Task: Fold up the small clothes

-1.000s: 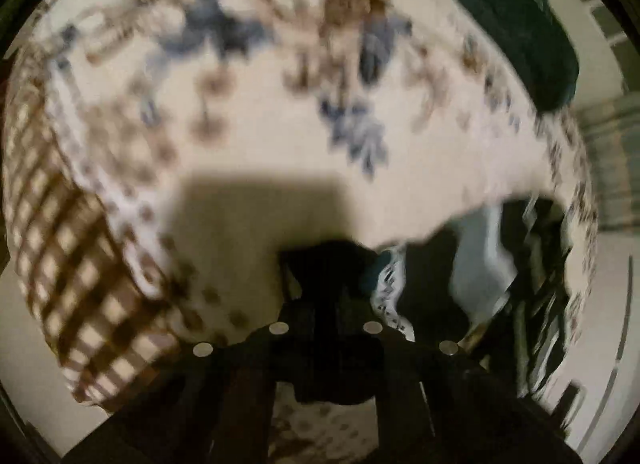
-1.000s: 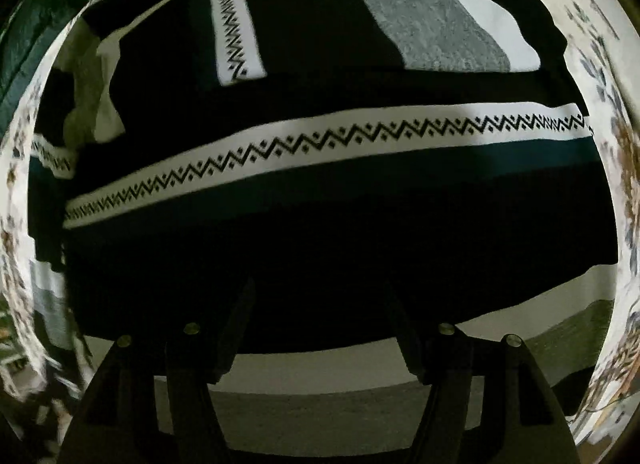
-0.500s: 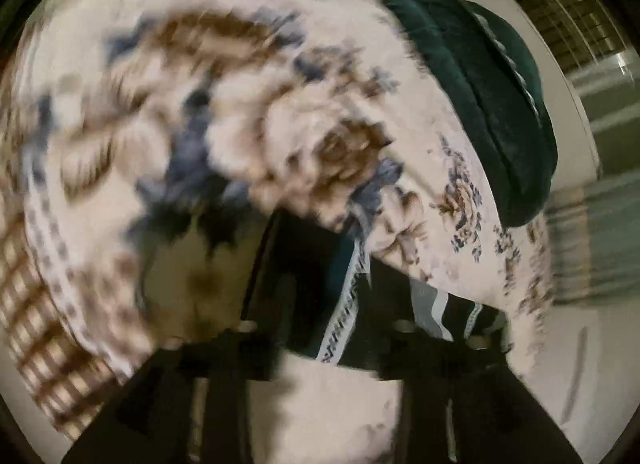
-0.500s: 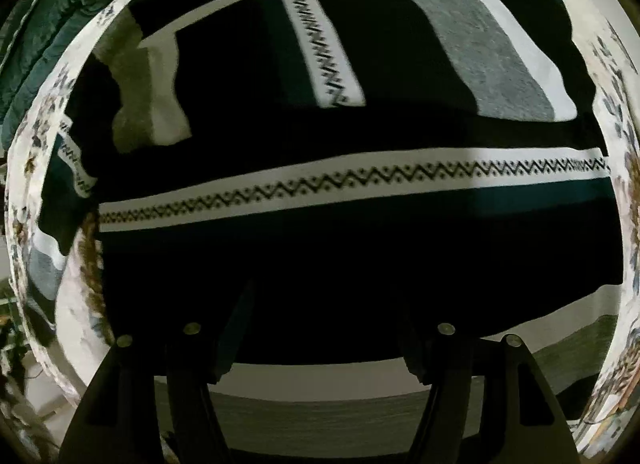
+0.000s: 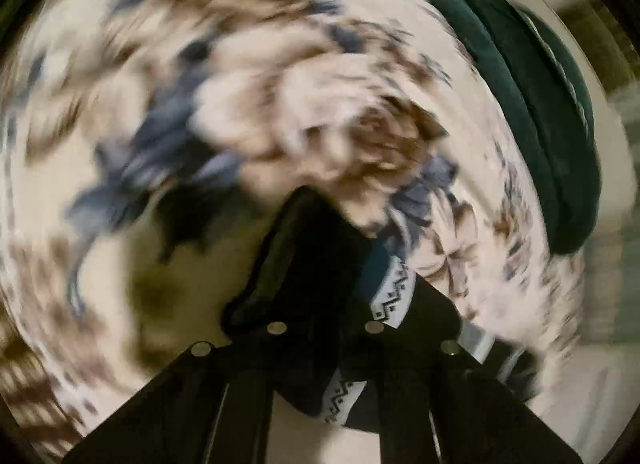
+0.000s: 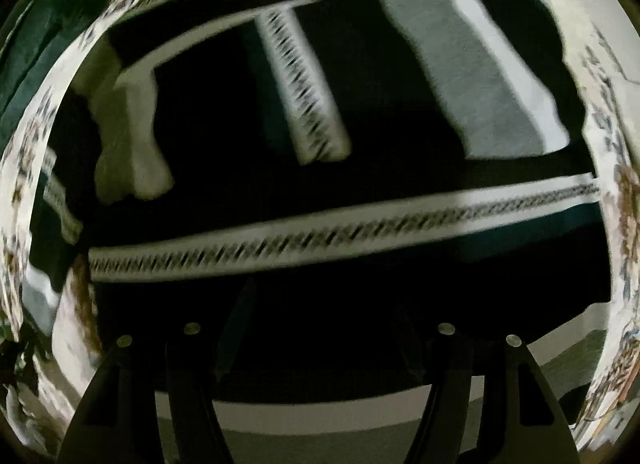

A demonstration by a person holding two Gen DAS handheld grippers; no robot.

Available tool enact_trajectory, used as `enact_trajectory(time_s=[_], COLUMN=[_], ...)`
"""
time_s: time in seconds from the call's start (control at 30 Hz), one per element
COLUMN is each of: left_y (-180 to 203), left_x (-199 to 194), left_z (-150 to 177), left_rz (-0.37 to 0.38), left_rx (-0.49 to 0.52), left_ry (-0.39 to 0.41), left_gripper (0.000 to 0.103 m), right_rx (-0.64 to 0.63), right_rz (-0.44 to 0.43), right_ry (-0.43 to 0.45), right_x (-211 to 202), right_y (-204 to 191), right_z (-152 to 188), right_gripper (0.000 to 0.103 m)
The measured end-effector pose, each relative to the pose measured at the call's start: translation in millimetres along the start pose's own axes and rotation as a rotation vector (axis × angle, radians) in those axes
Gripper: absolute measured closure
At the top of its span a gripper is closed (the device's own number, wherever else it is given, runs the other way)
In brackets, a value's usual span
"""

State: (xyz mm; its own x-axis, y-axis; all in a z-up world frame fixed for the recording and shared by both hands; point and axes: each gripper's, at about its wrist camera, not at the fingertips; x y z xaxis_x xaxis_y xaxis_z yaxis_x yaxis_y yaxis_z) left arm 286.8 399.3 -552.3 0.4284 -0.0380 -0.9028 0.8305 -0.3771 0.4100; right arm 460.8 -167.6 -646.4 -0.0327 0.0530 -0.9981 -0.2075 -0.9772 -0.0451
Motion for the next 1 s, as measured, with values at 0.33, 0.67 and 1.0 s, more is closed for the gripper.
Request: enact_trajectory(time_s=[0.33, 0.67, 1.0], left_y=[153.3, 342.7, 434.6], left_x=[-24.6, -12.8, -9.0], left_z=[73.0, 293.3, 419.3], left_rz=[0.027, 0.219, 0.276], left_rx=[0.426, 0.79, 0.933], left_ry=[0.064, -0.104, -0.143], left_gripper=[0.098, 0.098, 0.033], right_rx=[0.088, 0.072, 0.077], right_rz=[-0.03, -0.11, -0.186], right_ry=[0.066, 0.061, 0.028], right_x=[-24.9, -61.0, -80.8], right_y=[105.7, 232.1, 314.3], right_z=[-24.8, -67.4, -108.0], right_gripper=[0.034, 0.034, 0.034])
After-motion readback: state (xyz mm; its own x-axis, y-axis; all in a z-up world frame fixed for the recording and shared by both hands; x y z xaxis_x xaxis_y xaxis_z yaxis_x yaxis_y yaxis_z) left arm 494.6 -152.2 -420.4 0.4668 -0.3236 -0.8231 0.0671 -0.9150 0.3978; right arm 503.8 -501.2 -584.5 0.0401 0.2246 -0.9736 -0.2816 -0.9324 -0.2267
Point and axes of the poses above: each gripper's, at about its wrist camera, not at the fingertips, and x roughly the way its jaws point, y to its right, z to its underside, and after that the axes turned 6 degrees about -y, right-handed
